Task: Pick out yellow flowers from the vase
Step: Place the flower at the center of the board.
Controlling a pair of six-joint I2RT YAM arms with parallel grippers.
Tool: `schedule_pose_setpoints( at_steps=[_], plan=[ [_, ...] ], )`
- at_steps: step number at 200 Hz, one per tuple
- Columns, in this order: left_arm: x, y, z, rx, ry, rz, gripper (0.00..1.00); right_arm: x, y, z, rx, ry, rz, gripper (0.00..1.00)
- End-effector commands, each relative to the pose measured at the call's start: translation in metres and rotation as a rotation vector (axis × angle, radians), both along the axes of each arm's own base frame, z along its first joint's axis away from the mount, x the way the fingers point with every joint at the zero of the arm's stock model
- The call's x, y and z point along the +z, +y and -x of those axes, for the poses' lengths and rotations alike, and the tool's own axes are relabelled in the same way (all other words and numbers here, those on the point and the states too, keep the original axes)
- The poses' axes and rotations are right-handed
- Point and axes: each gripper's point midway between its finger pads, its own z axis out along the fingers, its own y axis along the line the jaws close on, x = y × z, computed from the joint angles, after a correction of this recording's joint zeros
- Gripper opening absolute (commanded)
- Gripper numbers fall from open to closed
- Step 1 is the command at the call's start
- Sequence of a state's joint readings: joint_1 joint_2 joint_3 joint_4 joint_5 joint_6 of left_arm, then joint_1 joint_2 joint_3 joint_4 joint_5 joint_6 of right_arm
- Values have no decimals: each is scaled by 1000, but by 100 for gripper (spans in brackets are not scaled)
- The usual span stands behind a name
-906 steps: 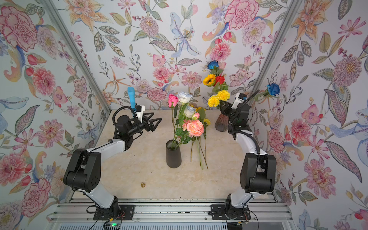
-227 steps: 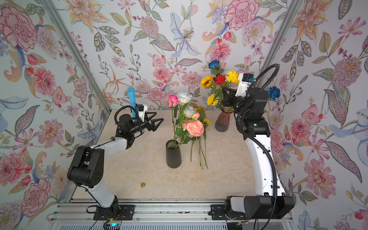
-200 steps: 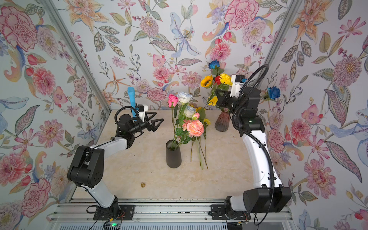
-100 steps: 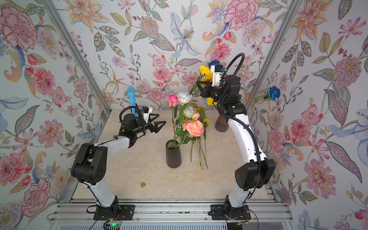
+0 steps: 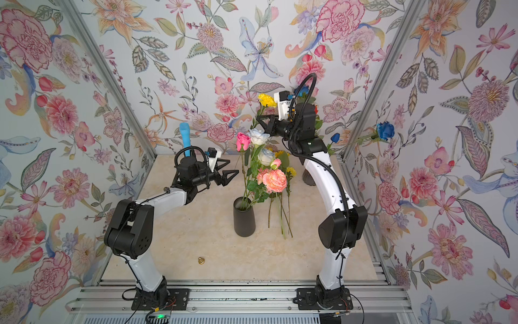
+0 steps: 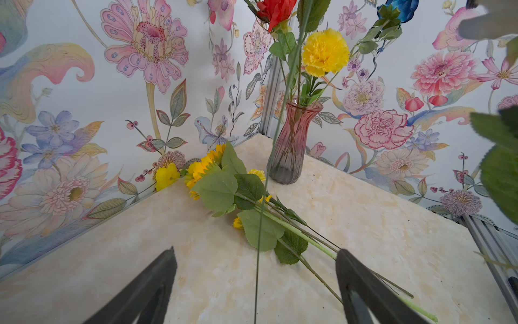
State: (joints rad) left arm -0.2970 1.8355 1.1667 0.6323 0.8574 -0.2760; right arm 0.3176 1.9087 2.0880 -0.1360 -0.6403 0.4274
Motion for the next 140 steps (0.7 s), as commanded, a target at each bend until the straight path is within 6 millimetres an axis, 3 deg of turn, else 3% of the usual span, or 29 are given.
schedule_pose_setpoints(
  at_steps=[1,44,105,130,140],
  plan=[
    [-2,-7,-7,-6,-13,-26,86,10,14,6,69,-21,-19,0],
    [-3,-9,-9,10,-9,-37,74,4,18,4,75,-11,-11,0],
    [-2,-14,-9,5,-3,-42,15,-1,15,5,72,-4,8,0],
    [-1,-18,-8,0,-2,-51,0,-2,13,6,68,-5,14,0],
    [0,-20,-7,-5,-4,-55,0,-2,14,7,68,-5,19,0]
  ],
)
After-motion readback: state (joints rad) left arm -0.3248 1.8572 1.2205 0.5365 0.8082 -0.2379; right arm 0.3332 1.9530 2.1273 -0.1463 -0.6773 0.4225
